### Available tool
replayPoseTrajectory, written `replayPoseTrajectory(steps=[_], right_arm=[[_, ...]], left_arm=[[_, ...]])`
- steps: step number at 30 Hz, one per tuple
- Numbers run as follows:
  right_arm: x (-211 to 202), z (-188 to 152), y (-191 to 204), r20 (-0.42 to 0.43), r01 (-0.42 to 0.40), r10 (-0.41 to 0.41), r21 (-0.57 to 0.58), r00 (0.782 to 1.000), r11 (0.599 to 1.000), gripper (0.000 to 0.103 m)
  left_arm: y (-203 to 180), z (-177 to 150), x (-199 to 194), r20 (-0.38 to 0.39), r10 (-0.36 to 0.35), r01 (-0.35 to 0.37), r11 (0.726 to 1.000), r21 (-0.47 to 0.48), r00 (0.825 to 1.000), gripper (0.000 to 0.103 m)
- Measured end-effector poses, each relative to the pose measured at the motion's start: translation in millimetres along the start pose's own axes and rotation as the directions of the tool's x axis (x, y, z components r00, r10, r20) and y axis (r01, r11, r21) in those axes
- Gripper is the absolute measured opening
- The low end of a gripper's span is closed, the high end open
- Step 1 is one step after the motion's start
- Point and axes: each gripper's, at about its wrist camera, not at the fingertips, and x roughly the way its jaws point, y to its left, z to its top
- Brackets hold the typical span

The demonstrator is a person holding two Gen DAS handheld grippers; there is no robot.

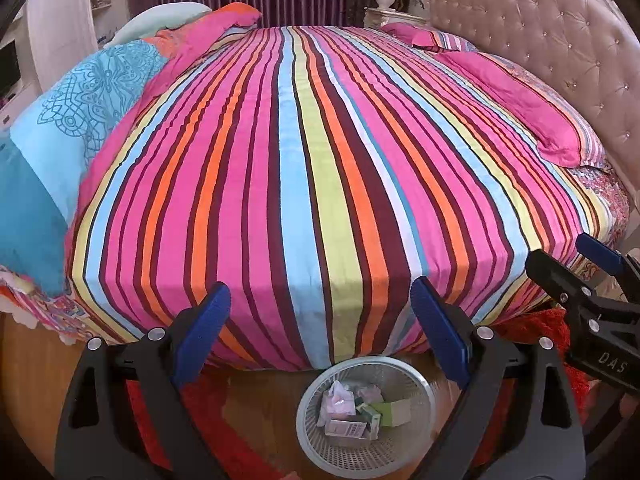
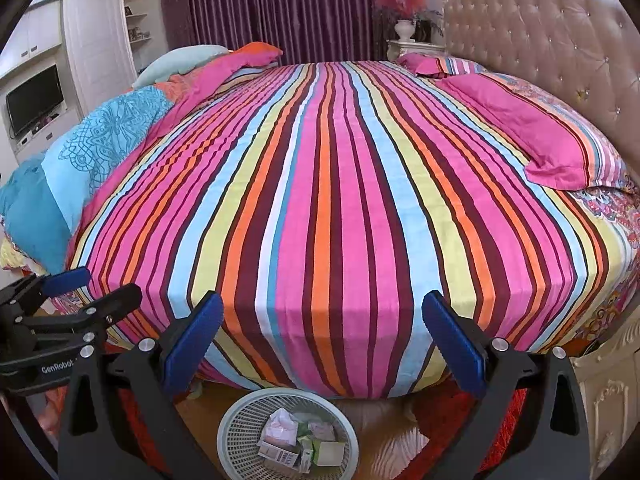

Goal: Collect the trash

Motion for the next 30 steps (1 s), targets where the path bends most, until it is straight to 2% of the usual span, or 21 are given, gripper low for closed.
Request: replayPoseTrajectory(steps=[13, 30], right_arm=[[13, -1, 1, -0.041, 0.01, -0.01, -0.002, 0.999, 1.0, 0.095], [14, -1, 3, -0.048, 0.022, -0.023, -0.014, 0.999, 1.0, 0.095]], left_arm=[[4, 1, 7, -0.019, -0.007, 0.007, 1.0, -0.01, 1.0, 0.089], [3, 0, 6, -0.022, -0.011, 0.011, 1.0, -0.009, 1.0, 0.089]])
